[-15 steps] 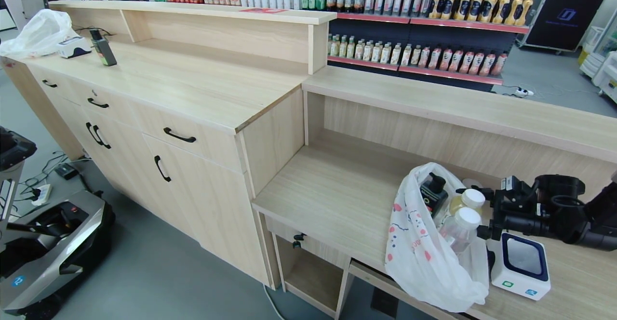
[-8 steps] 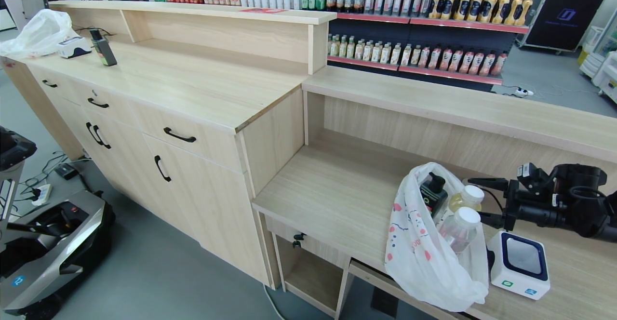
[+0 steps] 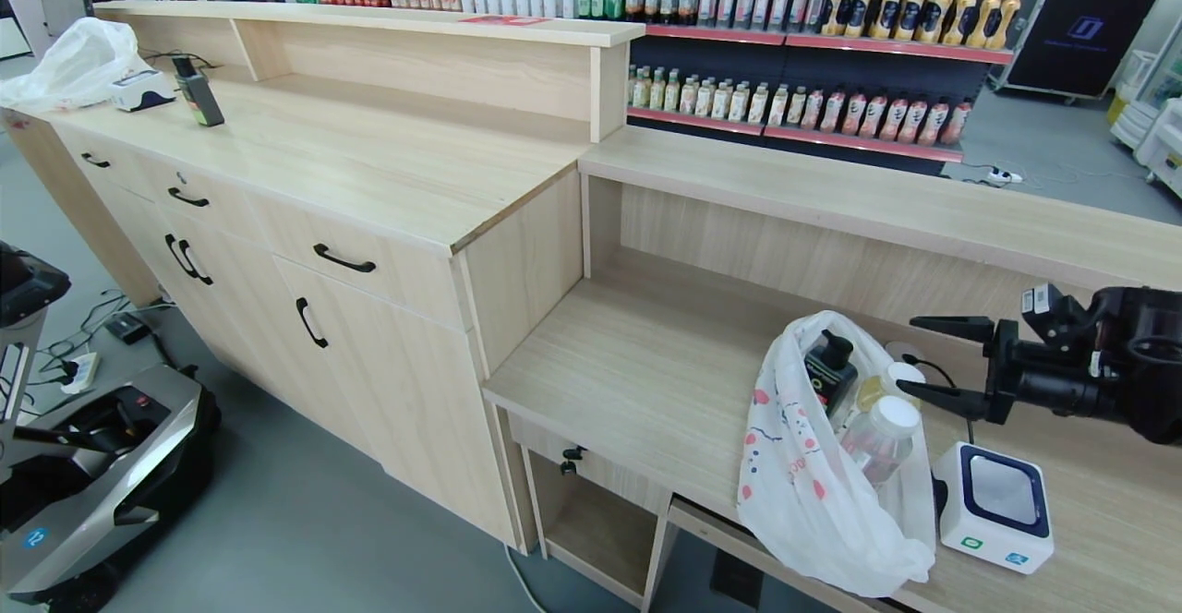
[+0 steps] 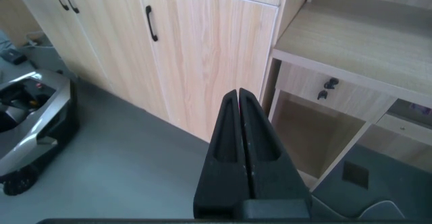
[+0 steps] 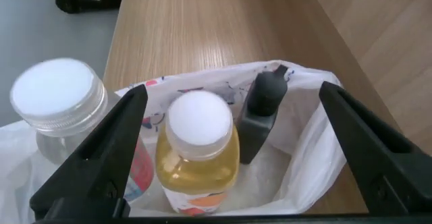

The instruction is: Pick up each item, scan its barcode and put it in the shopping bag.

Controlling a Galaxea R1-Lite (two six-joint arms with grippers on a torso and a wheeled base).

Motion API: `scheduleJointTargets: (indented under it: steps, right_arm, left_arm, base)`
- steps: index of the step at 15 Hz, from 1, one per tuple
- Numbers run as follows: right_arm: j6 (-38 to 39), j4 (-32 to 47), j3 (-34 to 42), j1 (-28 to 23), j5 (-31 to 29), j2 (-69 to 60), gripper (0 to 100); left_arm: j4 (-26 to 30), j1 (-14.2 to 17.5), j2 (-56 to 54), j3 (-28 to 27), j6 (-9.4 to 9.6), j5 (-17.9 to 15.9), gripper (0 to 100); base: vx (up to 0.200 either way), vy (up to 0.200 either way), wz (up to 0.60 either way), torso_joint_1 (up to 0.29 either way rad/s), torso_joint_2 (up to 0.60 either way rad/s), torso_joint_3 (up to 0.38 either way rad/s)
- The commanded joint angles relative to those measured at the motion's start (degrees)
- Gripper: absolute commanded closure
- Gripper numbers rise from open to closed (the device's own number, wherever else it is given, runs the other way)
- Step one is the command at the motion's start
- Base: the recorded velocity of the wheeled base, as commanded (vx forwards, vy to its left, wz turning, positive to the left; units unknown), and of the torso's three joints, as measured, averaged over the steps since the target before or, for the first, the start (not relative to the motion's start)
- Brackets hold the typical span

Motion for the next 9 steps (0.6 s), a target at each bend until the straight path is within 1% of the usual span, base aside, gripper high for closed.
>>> scheduleJointTargets:
  steps: [1, 2, 3, 5, 7, 9]
  right_arm:
    - [1.36, -0.31, -0.12, -0.92, 0.01, -5.24, 0]
    - [1.54, -0.14, -0.03, -1.28, 0.01, -7.53, 0]
    - [2.06, 0.13, 1.2, -2.24, 0.01, -12.8, 0]
    - [4.61, -0.05, 6.12, -4.0, 0.01, -20.62, 0]
    - [4.35, -0.31, 10.25, -7.96, 0.01, -25.46, 0]
    - [0.83, -0.4, 11.83, -13.67, -0.43, -27.74, 0]
  left_arm:
    - [0.0, 0.0, -0.02, 0.0, 0.04, 0.04, 100]
    - [0.0, 0.0, -0.02, 0.0, -0.05, 0.04, 100]
    - [0.0, 0.0, -0.02, 0.0, 0.04, 0.04, 100]
    - [0.0, 0.0, -0.02, 0.0, 0.04, 0.04, 100]
    - [0.0, 0.0, -0.02, 0.0, -0.05, 0.04, 100]
    - [0.0, 0.0, -0.02, 0.0, 0.04, 0.04, 100]
  base:
    - [0.0, 0.0, 0.0, 0.0, 0.0, 0.0]
    - [0.0, 0.0, 0.0, 0.0, 0.0, 0.0]
    - [0.0, 0.0, 0.0, 0.0, 0.0, 0.0]
    - [0.0, 0.0, 0.0, 0.0, 0.0, 0.0]
    - [0.0, 0.0, 0.0, 0.0, 0.0, 0.0]
    - [0.0, 0.0, 0.0, 0.0, 0.0, 0.0]
